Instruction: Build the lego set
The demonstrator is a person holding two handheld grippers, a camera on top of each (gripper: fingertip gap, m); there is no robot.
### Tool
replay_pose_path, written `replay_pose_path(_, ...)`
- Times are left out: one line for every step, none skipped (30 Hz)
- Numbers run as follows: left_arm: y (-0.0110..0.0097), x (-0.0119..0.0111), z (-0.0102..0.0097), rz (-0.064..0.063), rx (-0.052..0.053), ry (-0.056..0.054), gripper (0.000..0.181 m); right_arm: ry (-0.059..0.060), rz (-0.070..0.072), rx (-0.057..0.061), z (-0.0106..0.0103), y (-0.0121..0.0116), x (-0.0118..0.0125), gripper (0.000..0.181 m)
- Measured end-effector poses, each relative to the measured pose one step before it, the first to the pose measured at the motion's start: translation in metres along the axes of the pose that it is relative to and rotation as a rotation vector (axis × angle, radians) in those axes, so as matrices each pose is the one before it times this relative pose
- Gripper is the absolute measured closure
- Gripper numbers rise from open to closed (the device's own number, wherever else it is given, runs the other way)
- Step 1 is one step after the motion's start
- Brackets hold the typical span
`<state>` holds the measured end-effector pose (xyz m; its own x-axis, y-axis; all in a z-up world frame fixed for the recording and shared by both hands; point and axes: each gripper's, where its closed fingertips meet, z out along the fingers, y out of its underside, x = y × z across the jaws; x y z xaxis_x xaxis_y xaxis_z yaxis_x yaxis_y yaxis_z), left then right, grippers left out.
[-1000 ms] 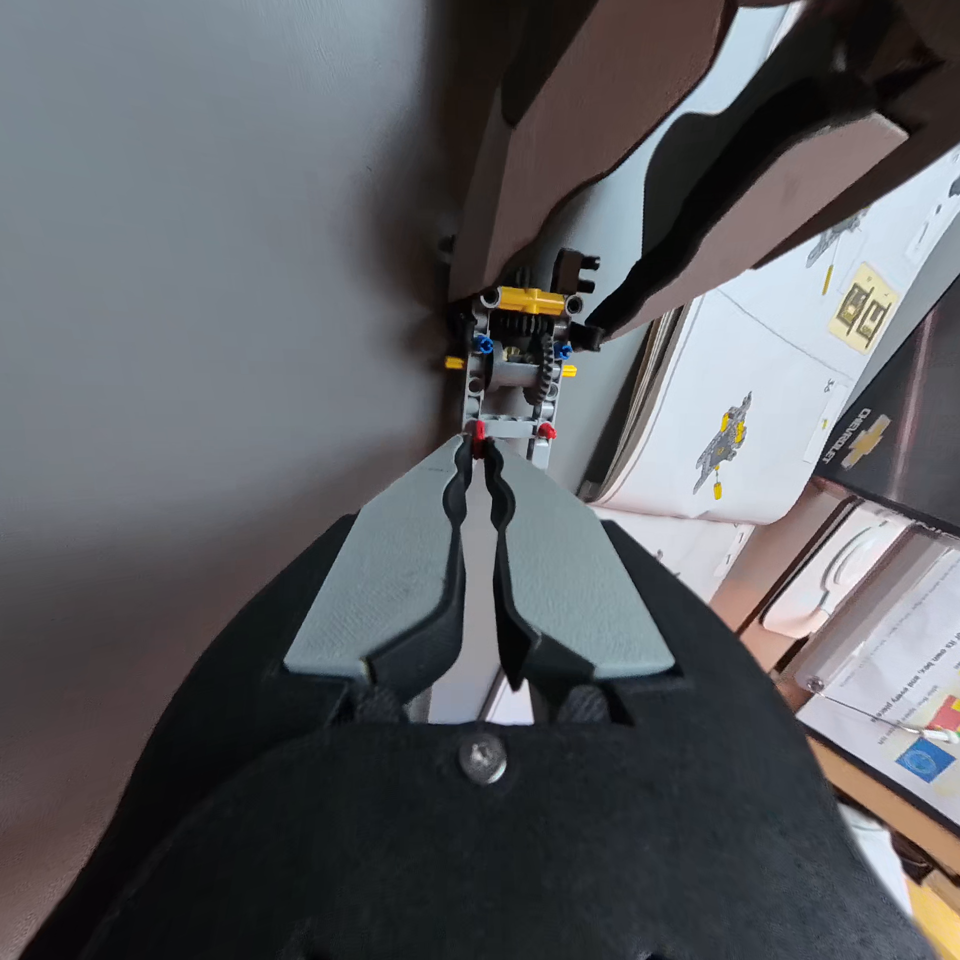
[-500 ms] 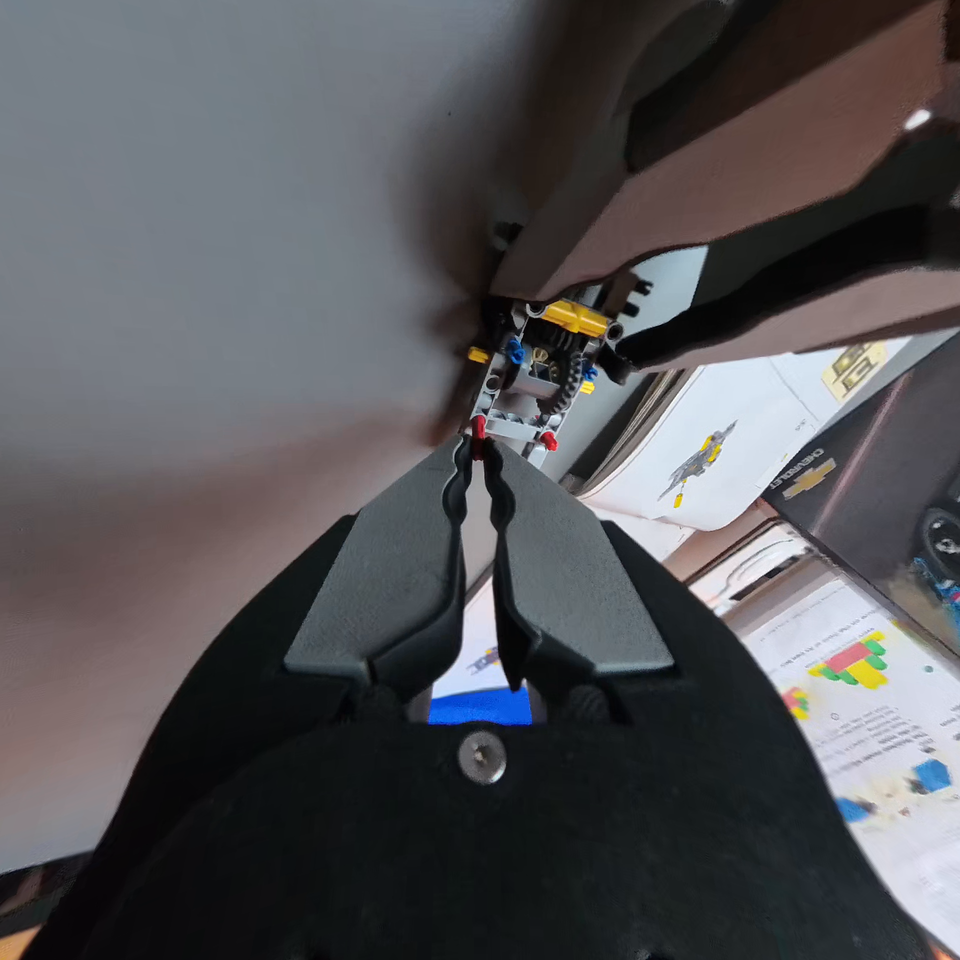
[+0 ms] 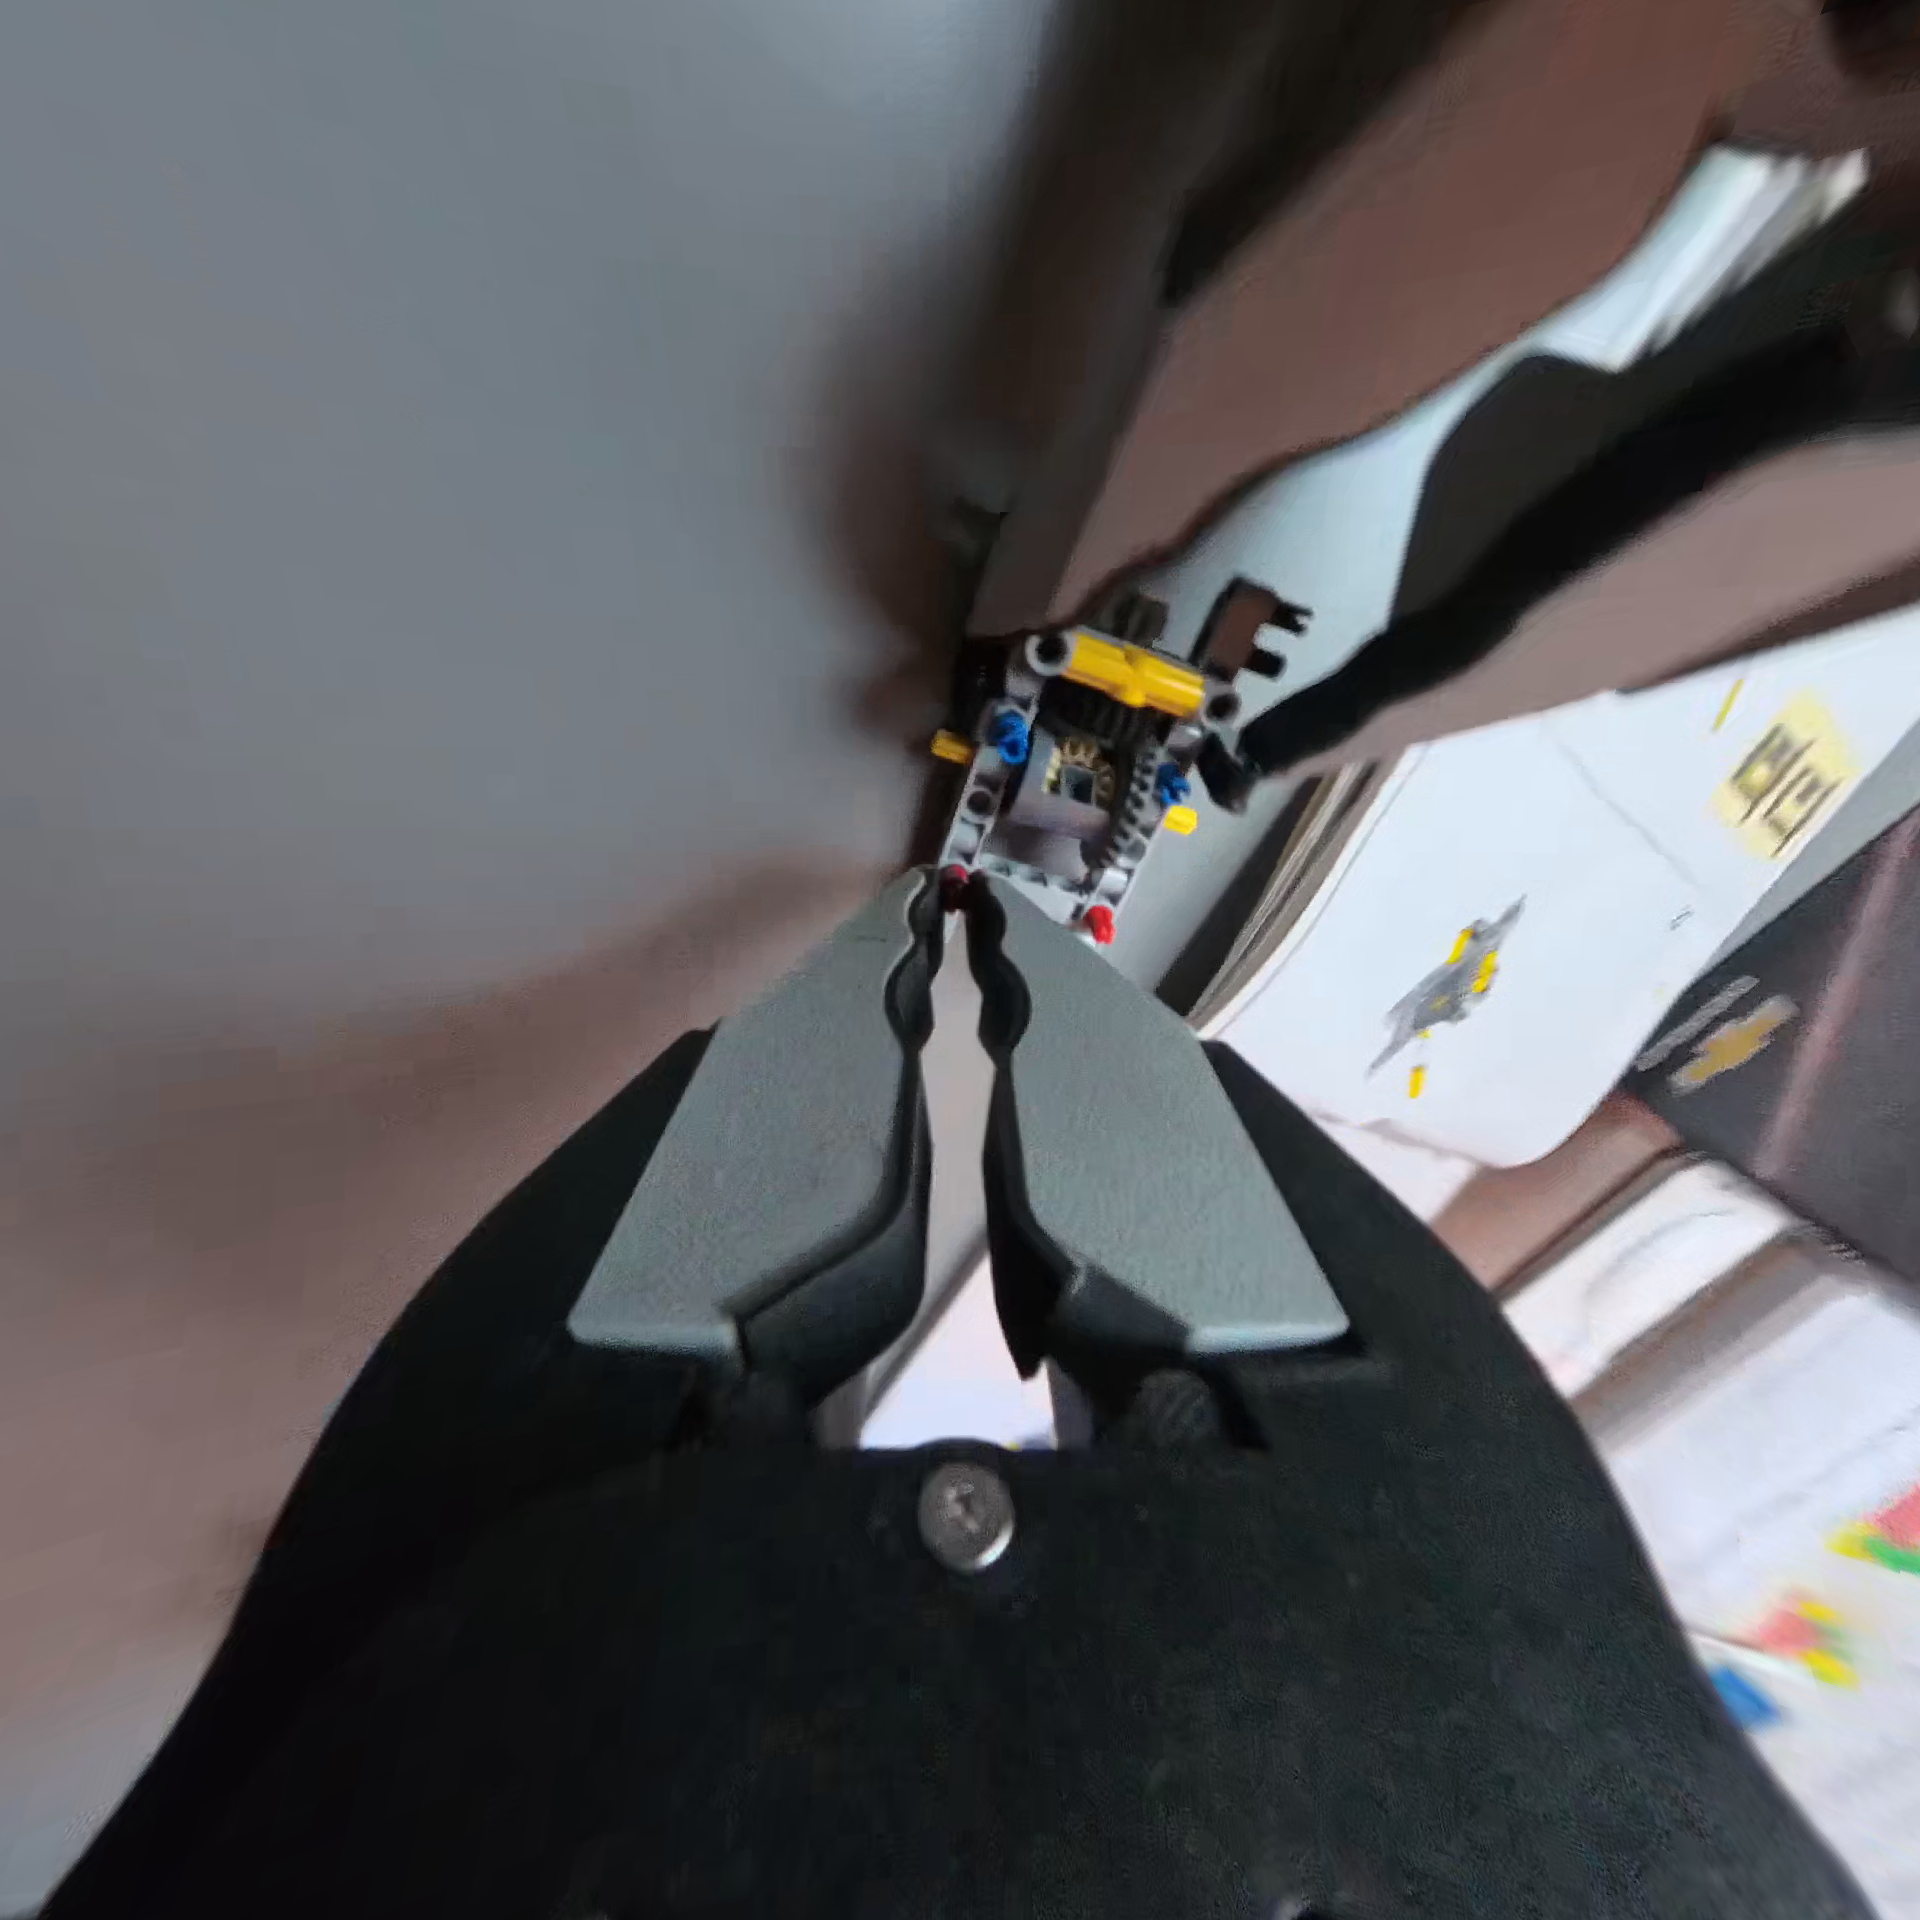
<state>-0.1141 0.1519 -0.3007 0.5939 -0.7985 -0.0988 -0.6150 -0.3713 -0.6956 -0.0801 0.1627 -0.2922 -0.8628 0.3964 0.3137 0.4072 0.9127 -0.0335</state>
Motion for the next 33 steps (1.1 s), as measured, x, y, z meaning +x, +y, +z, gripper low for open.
replay_pose_path(-0.00005, -0.00001, -0.00001, -0.0014, -0.0003, 0.0024, 0.129, 0.0013, 0.0488, 0.0347, -0.00026, 0.00058, 0.00041, 0.179)
replay_pose_path(0.00006, -0.00001, 0.00004, -0.0043, 0.0003, 0.0043, 0.129, 0.0086, 0.0275, 0.0199, -0.00008, 0.00042, 0.00024, 0.179)
replay_pose_path(-0.00007, -0.00017, 0.00009, -0.0064, 0.0022, 0.0056, 0.129, 0.0109, 0.0155, 0.0061, -0.00020, 0.00088, 0.00044, 0.179)
replay_pose_path(-0.00011, -0.00058, 0.00022, -0.0087, 0.0032, 0.0034, 0.129, 0.0098, 0.0130, -0.0006, -0.00012, 0.00166, 0.00053, 0.179)
replay_pose_path(-0.00024, -0.00059, 0.00034, -0.0058, 0.0026, 0.0025, 0.129, 0.0063, 0.0133, 0.0014, -0.00017, 0.00165, 0.00017, 0.179)
replay_pose_path(-0.00024, -0.00004, 0.00023, -0.0009, 0.0006, 0.0016, 0.129, 0.0052, 0.0048, 0.0057, -0.00003, 0.00092, -0.00012, 0.179)
replay_pose_path(-0.00021, -0.00019, 0.00028, 0.0005, -0.0012, -0.0021, 0.129, 0.0031, -0.0040, 0.0014, 0.00014, 0.00071, -0.00026, 0.180)
replay_pose_path(-0.00007, -0.00009, 0.00010, 0.0018, -0.0028, -0.0017, 0.129, -0.0038, 0.0002, 0.0006, 0.00024, 0.00068, -0.00029, 0.180)
replay_pose_path(-0.00003, -0.00014, -0.00004, 0.0019, -0.0011, -0.0009, 0.129, -0.0108, 0.0174, 0.0088, 0.00010, 0.00035, 0.00036, 0.179)
replay_pose_path(0.00009, -0.00060, 0.00007, -0.0048, -0.0015, -0.0024, 0.129, -0.0094, 0.0160, 0.0081, 0.00023, 0.00079, 0.00057, 0.179)
replay_pose_path(-0.00001, -0.00043, 0.00009, -0.0026, -0.0005, -0.0006, 0.129, -0.0009, -0.0073, -0.0044, 0.00040, 0.00079, 0.00005, 0.180)
replay_pose_path(-0.00007, -0.00006, 0.00001, 0.0006, 0.0008, -0.0007, 0.129, 0.0049, -0.0215, -0.0138, 0.00071, -0.00066, -0.00004, 0.180)
replay_pose_path(-0.00021, -0.00006, 0.00015, 0.0052, -0.0005, -0.0041, 0.129, 0.0050, -0.0294, -0.0254, 0.00215, -0.00062, -0.00008, 0.180)
replay_pose_path(-0.00058, -0.00014, 0.00065, 0.0097, -0.0001, -0.0091, 0.129, -0.0016, -0.0395, -0.0361, 0.00195, 0.00022, -0.00006, 0.179)
replay_pose_path(-0.00002, -0.00011, -0.00025, 0.0151, -0.0070, -0.0094, 0.129, -0.0076, -0.0418, -0.0310, 0.00015, -0.00028, 0.00013, 0.179)
replay_pose_path(0.00011, -0.00002, 0.00003, 0.0027, -0.0040, -0.0043, 0.129, -0.0103, -0.0326, -0.0230, 0.00000, 0.00002, 0.00002, 0.180)
replay_pose_path(0.00015, 0.00002, -0.00002, -0.0028, 0.0009, 0.0009, 0.129, -0.0108, -0.0190, -0.0112, -0.00007, 0.00000, -0.00009, 0.180)
replay_pose_path(0.00000, 0.00006, -0.00002, -0.0049, 0.0020, 0.0032, 0.129, -0.0218, 0.0079, -0.0009, 0.00009, -0.00001, -0.00007, 0.180)
replay_pose_path(-0.00006, -0.00012, 0.00007, -0.0014, 0.0011, 0.0024, 0.129, -0.0377, 0.0425, 0.0086, 0.00018, 0.00000, -0.00027, 0.180)
replay_pose_path(0.00001, -0.00002, 0.00001, -0.0049, -0.0007, 0.0032, 0.129, -0.0460, 0.0732, 0.0177, 0.00008, -0.00034, -0.00002, 0.179)
replay_pose_path(0.00030, -0.00026, -0.00016, -0.0099, -0.0013, 0.0038, 0.129, -0.0378, 0.0776, 0.0297, 0.00006, -0.00093, 0.00020, 0.179)
replay_pose_path(0.00039, -0.00004, -0.00047, -0.0199, 0.0015, 0.0089, 0.129, -0.0157, 0.0589, 0.0411, -0.00034, -0.00099, 0.00045, 0.179)
replay_pose_path(0.00055, -0.00029, -0.00027, -0.0232, 0.0021, 0.0104, 0.130, 0.0060, 0.0404, 0.0486, -0.00092, -0.00120, 0.00053, 0.179)
replay_pose_path(0.00146, 0.00001, 0.00035, 0.0053, -0.0020, -0.0011, 0.129, 0.0173, 0.0287, 0.0555, -0.00230, -0.00190, 0.00038, 0.179)
replay_pose_path(0.00215, 0.00000, 0.00121, 0.0142, -0.0083, -0.0094, 0.129, 0.0205, 0.0209, 0.0557, -0.00279, -0.00210, 0.00021, 0.179)
replay_pose_path(-0.00069, 0.00119, 0.00045, 0.0026, 0.0057, 0.0000, 0.129, 0.0115, 0.0235, 0.0359, -0.00147, -0.00036, -0.00087, 0.179)
replay_pose_path(-0.00010, 0.00100, 0.00046, -0.0042, -0.0037, 0.0043, 0.129, 0.0071, 0.0266, 0.0063, 0.00038, 0.00208, -0.00090, 0.179)
replay_pose_path(-0.00019, -0.00009, 0.00002, 0.0105, -0.0015, -0.0047, 0.129, 0.0114, 0.0156, -0.0094, 0.00078, 0.00266, -0.00019, 0.179)
replay_pose_path(-0.00008, 0.00010, 0.00009, 0.0021, -0.0010, -0.0015, 0.129, 0.0131, -0.0025, -0.0137, 0.00067, 0.00205, -0.00026, 0.179)
replay_pose_path(-0.00010, 0.00015, 0.00009, -0.0029, 0.0007, 0.0022, 0.129, 0.0172, -0.0114, -0.0133, 0.00015, 0.00108, 0.00018, 0.181)
replay_pose_path(-0.00008, -0.00004, 0.00008, -0.0034, 0.0007, 0.0016, 0.129, 0.0188, -0.0139, -0.0142, -0.00064, 0.00063, 0.00073, 0.181)
replay_pose_path(-0.00001, -0.00027, 0.00006, -0.0017, -0.0002, 0.0004, 0.129, 0.0167, -0.0122, -0.0145, -0.00170, 0.00062, 0.00114, 0.181)
replay_pose_path(-0.00009, -0.00061, 0.00008, 0.0039, -0.0005, -0.0053, 0.129, 0.0177, -0.0021, -0.0076, -0.00259, 0.00021, 0.00217, 0.181)
